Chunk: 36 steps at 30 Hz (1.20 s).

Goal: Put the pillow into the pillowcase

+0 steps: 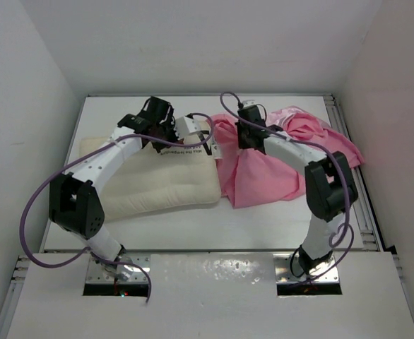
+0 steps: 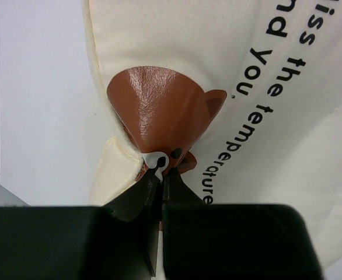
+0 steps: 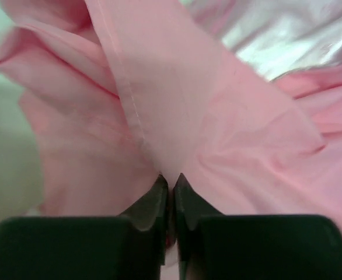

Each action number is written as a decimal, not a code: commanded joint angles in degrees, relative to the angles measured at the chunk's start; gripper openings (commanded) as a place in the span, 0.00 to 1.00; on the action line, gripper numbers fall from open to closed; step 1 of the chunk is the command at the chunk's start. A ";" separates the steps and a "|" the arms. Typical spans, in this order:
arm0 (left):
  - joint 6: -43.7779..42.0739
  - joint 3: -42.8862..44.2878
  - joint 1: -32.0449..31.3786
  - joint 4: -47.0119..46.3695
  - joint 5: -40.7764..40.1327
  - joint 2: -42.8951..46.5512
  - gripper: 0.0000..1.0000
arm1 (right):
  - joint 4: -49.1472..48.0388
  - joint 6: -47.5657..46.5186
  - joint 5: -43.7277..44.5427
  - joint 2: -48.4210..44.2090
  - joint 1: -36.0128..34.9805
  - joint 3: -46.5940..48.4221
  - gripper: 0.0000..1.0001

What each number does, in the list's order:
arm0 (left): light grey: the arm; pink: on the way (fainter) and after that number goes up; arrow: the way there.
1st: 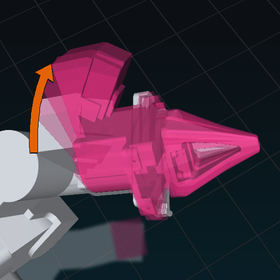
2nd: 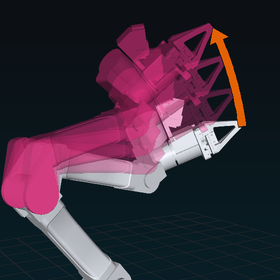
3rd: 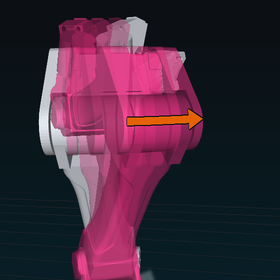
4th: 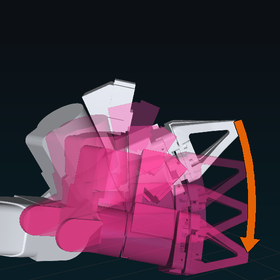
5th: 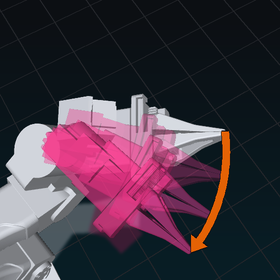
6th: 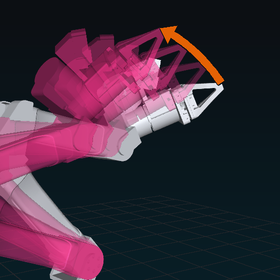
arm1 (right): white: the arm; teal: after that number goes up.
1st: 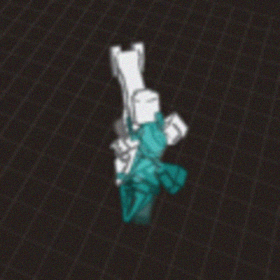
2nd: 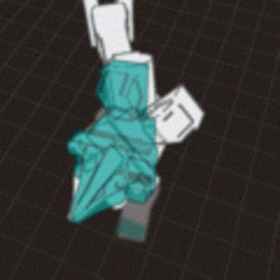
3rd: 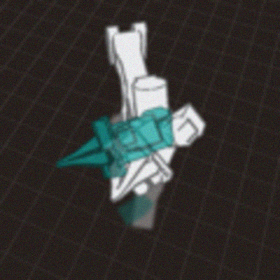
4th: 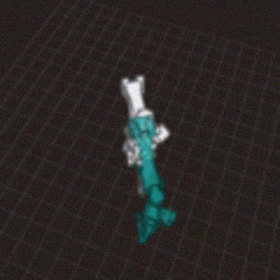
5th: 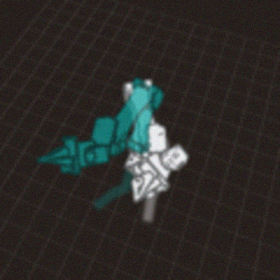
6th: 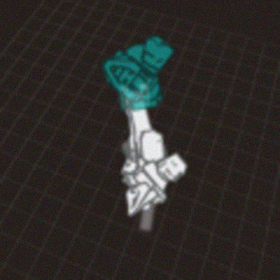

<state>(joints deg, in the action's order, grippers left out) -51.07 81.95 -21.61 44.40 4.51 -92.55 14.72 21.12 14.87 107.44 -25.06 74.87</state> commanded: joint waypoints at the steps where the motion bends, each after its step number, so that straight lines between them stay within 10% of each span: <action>1: 0.97 -0.13 -0.19 -2.22 1.55 3.08 0.00 | -2.06 -2.14 1.22 -9.15 -0.69 -1.38 0.11; 14: 1.06 9.81 -6.69 3.85 3.58 0.53 0.00 | -2.94 -1.18 -9.60 -16.12 -0.43 -6.49 0.00; 15: 0.88 9.46 -6.70 3.68 3.14 0.62 0.00 | -2.77 -1.00 -9.34 -15.51 -0.34 -6.14 0.24; 18: 0.53 7.53 -6.43 2.71 1.21 0.88 0.00 | -3.55 -1.52 -8.90 -11.91 0.01 -3.78 0.51; 21: 0.09 6.12 -5.82 2.27 0.24 1.41 0.00 | -2.77 -1.18 -9.07 -6.48 0.27 0.69 0.58; 36: 2.73 -0.48 -1.77 2.97 -2.15 3.43 0.00 | -11.91 2.70 -10.66 5.67 2.65 11.78 0.47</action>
<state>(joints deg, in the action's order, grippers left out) -49.80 80.53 -23.68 49.34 1.67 -92.55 7.05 23.38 3.95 112.18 -22.35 82.72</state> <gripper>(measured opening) 0.016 0.472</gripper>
